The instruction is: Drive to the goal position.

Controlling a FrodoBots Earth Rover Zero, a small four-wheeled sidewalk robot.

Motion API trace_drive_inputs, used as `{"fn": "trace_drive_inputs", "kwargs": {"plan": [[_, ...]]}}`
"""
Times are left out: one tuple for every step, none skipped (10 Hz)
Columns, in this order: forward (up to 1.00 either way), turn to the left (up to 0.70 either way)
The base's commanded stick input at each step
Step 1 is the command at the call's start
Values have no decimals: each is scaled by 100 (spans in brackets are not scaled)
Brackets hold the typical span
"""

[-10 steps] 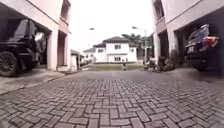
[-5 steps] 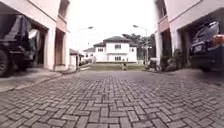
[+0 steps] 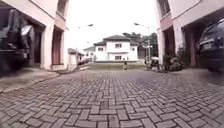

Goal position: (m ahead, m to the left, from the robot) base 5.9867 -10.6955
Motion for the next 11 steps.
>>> {"fn": "trace_drive_inputs", "kwargs": {"plan": [[69, 3], [69, 3], [69, 3], [69, 3], [69, 3], [69, 3], [69, 3], [69, 3], [69, 3], [69, 3], [69, 3]]}}
